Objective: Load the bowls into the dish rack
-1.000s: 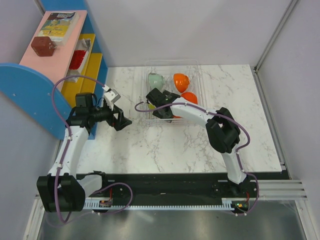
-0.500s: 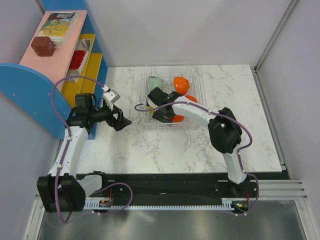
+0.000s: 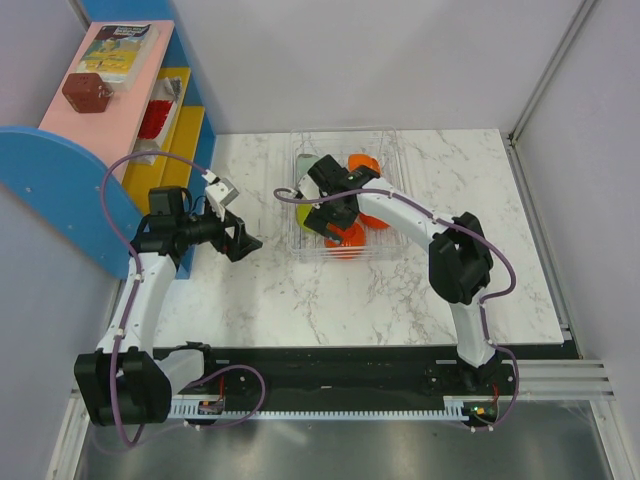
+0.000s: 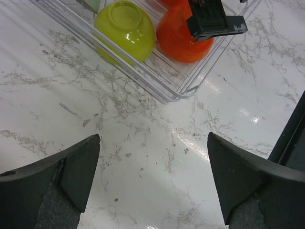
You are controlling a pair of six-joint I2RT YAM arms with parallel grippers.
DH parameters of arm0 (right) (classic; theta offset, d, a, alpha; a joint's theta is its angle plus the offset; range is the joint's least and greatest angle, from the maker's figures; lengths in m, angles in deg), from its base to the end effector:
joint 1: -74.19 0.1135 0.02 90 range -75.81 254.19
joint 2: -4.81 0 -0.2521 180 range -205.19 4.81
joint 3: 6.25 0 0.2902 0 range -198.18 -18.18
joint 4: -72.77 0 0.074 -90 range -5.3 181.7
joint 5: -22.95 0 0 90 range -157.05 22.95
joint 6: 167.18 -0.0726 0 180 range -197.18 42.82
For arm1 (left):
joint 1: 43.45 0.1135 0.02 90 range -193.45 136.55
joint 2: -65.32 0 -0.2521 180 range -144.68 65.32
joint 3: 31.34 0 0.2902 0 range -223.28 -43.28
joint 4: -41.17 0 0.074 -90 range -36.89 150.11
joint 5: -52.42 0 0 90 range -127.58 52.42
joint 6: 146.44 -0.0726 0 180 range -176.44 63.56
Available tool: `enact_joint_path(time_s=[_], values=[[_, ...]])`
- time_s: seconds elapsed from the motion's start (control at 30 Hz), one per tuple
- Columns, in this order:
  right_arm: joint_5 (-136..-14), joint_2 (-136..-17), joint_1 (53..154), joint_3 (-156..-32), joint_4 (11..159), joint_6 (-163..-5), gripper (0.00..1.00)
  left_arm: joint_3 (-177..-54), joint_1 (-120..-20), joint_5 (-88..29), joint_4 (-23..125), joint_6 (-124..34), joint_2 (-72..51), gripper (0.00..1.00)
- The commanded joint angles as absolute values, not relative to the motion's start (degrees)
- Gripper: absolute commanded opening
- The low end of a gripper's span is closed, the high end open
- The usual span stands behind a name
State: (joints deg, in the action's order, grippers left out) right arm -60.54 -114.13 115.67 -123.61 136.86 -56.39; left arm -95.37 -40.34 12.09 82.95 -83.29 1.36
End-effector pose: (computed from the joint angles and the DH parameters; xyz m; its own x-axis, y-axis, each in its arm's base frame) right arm 0.3743 0.3199 0.1930 -0.4170 -0.8394 -0.3485 -0.8248 0.5106 -0.2428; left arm 0.2924 -0.0395 0.2599 -0.3520 0.2736 -0.8951 0.7757 0.6204 -0.1154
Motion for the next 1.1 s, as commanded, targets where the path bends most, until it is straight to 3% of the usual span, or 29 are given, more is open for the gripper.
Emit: enact_joint_path(time_s=[0.0, 0.23, 0.47, 0.57, 0.83, 1.07], values=[[-65.7, -112.7, 115.2, -124.9, 138.7, -56.7, 0.98, -95.4, -39.9, 13.7, 81.4, -82.8, 3.1, 1.00], [-68.9, -110.5, 113.9, -125.7, 138.8, -57.1, 0.98, -95.4, -39.8, 13.7, 81.4, -82.9, 2.8, 1.00], [-67.4, -99.9, 111.1, -129.4, 137.8, -59.5, 0.98, -96.2, -39.8, 14.0, 81.3, -82.6, 2.1, 1.00], [-71.8, -92.4, 106.3, -127.8, 136.2, -61.2, 0.98, -97.1, -39.8, 14.6, 81.3, -82.4, 1.6, 1.00], [-86.1, -69.5, 87.3, -109.0, 131.2, -59.0, 0.98, -98.3, -39.8, 15.1, 81.6, -81.7, 1.1, 1.00], [-98.7, -59.4, 69.4, -93.9, 127.0, -58.3, 0.98, -97.5, -39.3, 14.3, 81.1, -81.2, 3.7, 1.00]])
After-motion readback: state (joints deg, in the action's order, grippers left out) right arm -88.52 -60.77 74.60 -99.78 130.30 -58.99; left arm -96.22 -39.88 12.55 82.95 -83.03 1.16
